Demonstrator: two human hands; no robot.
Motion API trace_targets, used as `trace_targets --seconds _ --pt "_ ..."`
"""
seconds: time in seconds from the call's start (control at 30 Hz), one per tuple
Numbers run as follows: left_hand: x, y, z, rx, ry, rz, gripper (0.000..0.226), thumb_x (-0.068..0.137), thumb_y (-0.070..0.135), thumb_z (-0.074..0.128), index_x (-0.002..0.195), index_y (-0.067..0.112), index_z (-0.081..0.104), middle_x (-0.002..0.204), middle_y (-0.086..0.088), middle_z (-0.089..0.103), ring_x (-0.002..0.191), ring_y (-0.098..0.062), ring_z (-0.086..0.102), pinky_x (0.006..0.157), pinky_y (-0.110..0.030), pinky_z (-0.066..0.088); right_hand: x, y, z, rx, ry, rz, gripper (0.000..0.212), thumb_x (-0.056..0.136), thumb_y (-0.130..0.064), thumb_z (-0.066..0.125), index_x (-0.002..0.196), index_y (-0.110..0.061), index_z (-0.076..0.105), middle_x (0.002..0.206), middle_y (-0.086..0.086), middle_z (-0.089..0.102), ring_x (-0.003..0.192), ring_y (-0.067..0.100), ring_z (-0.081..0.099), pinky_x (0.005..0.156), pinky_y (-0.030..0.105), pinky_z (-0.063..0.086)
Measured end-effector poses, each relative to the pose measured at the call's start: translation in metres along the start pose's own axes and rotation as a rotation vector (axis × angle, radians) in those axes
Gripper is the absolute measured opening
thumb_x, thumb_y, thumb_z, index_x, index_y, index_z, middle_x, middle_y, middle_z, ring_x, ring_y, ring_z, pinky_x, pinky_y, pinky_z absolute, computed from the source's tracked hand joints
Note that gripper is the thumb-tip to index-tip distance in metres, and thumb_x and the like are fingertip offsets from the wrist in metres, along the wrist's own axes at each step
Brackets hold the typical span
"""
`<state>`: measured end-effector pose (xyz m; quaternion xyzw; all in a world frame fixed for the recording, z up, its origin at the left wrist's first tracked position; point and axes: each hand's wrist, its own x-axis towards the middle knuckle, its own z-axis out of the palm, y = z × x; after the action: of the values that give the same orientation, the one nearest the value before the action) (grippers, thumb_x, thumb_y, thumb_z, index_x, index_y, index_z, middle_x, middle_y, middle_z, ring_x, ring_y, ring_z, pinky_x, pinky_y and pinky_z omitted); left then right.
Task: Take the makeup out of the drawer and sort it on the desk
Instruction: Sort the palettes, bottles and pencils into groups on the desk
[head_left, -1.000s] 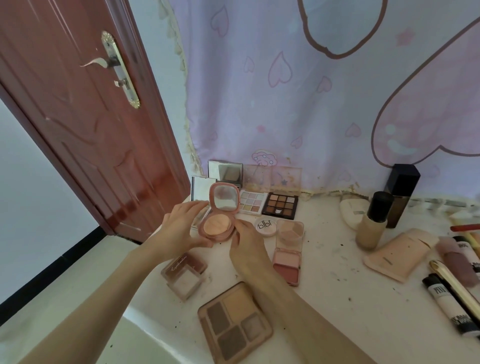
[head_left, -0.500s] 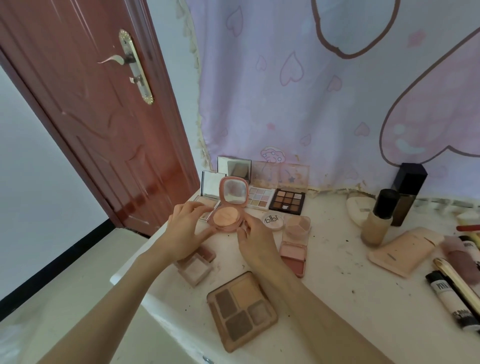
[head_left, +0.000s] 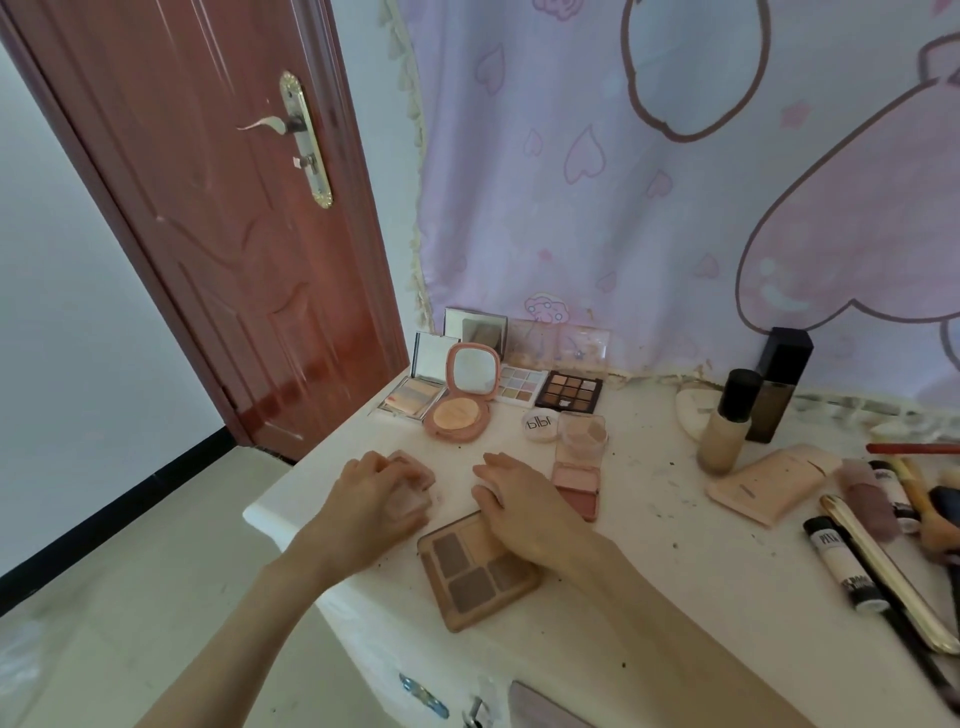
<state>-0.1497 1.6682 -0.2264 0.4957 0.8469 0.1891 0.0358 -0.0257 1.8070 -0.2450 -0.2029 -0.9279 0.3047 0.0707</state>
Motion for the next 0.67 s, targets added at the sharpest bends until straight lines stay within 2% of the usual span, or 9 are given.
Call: trace_targets --seconds 0.1,0.2,0.23,0.3,0.37,0.43,0.53,0.67 --pt "-0.001 0.004 0.001 -0.139 0.066 0.003 0.041 0.083 0.027 0.066 0.122 0.029 0.052 0.107 0.01 0.044 0.105 -0.012 0.043 0.094 -0.022 0.037 -0.011 0.001 -0.002 0.075 0.129 -0.084 0.039 0.1 -0.021 0.037 0.138 -0.014 0.044 0.147 0.001 0.038 0.136 0.012 0.03 0.109 0.018 0.018" --pt "-0.002 0.02 0.0 -0.376 0.185 0.078 0.052 0.078 0.017 0.071 0.119 0.038 0.047 0.111 0.008 0.052 0.097 -0.003 0.051 0.085 -0.013 0.042 -0.016 0.001 -0.006 0.372 0.292 -0.042 0.031 0.098 -0.022 0.042 0.124 -0.015 0.058 0.125 -0.002 0.059 0.115 0.009 0.052 0.094 0.012 0.038" --pt "-0.002 0.028 -0.001 -0.446 0.208 0.098 0.056 0.077 0.014 0.073 0.117 0.042 0.046 0.111 0.01 0.053 0.097 -0.001 0.053 0.083 -0.01 0.042 -0.017 0.0 -0.009 0.56 0.279 0.022 0.03 0.098 -0.023 0.044 0.119 -0.013 0.062 0.116 -0.001 0.064 0.107 0.011 0.058 0.088 0.013 0.044" --pt "-0.003 0.042 -0.002 -0.522 0.217 0.125 0.06 0.076 0.012 0.073 0.117 0.044 0.044 0.111 0.018 0.055 0.101 0.003 0.054 0.082 -0.01 0.044 -0.019 0.0 -0.014 0.959 0.146 0.106 0.031 0.097 -0.027 0.046 0.112 -0.007 0.065 0.104 0.006 0.069 0.096 0.018 0.065 0.08 0.021 0.052" --pt "-0.002 0.052 -0.002 -0.524 0.206 0.179 0.063 0.076 0.012 0.073 0.123 0.04 0.043 0.114 0.023 0.055 0.105 0.003 0.054 0.083 -0.011 0.044 -0.02 0.004 -0.018 1.19 0.037 0.104 0.036 0.093 -0.033 0.05 0.108 -0.005 0.066 0.096 0.01 0.071 0.087 0.019 0.067 0.078 0.028 0.052" --pt "0.0 0.057 -0.002 -0.504 0.195 0.243 0.064 0.076 0.009 0.073 0.127 0.035 0.044 0.119 0.019 0.054 0.106 0.004 0.054 0.087 -0.008 0.04 -0.022 0.005 -0.02 1.287 -0.011 0.08 0.041 0.086 -0.038 0.056 0.105 -0.004 0.067 0.093 0.011 0.069 0.084 0.018 0.065 0.079 0.031 0.05" --pt "0.003 0.06 -0.002 -0.434 0.188 0.295 0.066 0.075 0.009 0.074 0.125 0.037 0.043 0.122 0.02 0.052 0.108 0.004 0.053 0.09 -0.008 0.04 -0.022 0.005 -0.023 1.322 -0.026 0.073 0.046 0.077 -0.039 0.061 0.106 -0.004 0.067 0.096 0.014 0.063 0.085 0.018 0.06 0.08 0.033 0.047" --pt "0.005 0.064 -0.006 -0.398 0.166 0.314 0.061 0.077 0.017 0.074 0.126 0.038 0.043 0.121 0.025 0.05 0.107 0.007 0.05 0.084 -0.003 0.04 -0.024 0.005 -0.027 1.408 -0.087 0.068 0.04 0.083 -0.034 0.059 0.109 -0.003 0.062 0.103 0.015 0.056 0.084 0.016 0.058 0.073 0.028 0.049"
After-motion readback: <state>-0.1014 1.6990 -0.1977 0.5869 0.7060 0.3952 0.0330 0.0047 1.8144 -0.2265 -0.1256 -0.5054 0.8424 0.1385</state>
